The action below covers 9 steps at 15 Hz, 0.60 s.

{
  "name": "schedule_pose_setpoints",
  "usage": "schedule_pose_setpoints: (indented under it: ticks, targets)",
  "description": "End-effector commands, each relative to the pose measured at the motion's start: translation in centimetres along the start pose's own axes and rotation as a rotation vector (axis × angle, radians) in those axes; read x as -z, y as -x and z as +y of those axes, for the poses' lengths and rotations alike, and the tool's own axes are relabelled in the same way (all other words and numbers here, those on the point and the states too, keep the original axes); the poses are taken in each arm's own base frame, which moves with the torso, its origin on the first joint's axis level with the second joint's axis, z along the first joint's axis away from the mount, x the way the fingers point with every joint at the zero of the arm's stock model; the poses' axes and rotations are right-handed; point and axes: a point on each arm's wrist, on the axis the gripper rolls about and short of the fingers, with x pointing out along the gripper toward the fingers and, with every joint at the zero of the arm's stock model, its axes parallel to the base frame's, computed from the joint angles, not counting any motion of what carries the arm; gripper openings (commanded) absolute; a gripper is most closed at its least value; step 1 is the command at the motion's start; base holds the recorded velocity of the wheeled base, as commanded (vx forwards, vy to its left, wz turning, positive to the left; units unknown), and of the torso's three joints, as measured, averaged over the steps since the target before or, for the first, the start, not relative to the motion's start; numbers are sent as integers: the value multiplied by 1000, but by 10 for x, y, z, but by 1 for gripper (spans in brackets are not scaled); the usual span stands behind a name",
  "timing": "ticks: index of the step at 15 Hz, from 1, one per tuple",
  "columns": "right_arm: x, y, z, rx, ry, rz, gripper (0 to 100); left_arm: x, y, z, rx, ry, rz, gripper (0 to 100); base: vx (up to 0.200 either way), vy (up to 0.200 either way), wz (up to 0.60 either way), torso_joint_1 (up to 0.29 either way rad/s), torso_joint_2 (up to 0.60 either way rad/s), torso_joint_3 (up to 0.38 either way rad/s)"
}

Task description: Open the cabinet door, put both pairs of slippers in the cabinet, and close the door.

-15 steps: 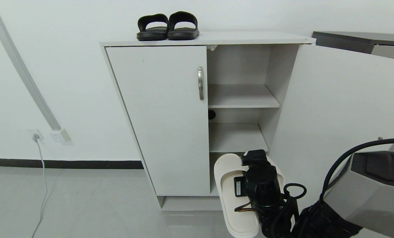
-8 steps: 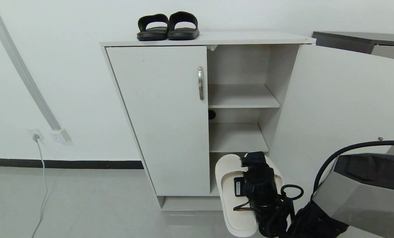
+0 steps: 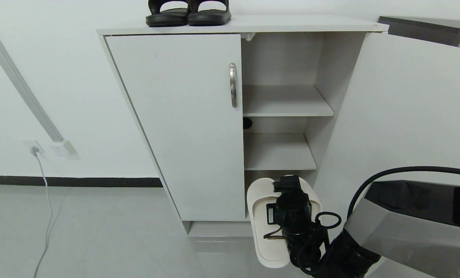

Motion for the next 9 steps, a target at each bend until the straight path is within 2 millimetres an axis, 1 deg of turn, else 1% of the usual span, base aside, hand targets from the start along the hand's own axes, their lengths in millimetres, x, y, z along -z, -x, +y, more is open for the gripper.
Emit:
schedule_pose_setpoints:
  ticks: [1,2,5,6,7,9]
  targets:
    - [4,-7,-2,14,5,7,0,0,-1,0,0,0,7,0,0,0,0,2,2,-193]
    - [4,-10,-5,23,3,7,0,0,0,0,0,-1,6,0,0,0,0,7,2,-193]
    - [8,-11,-5,27,1,8,0,0,1,0,-4,-2,-13,0,0,0,0,7,2,-199]
    - [6,-11,-4,22,-22,-17,0,0,1,0,-4,-3,-13,0,0,0,0,7,2,-134]
    - [1,-12,-5,17,-50,-71,0,0,1,0,-4,-2,-13,0,0,0,0,7,7,-61]
    - [-3,-12,-11,15,-38,-200,0,0,1,0,-4,-2,-14,0,0,0,0,0,0,0]
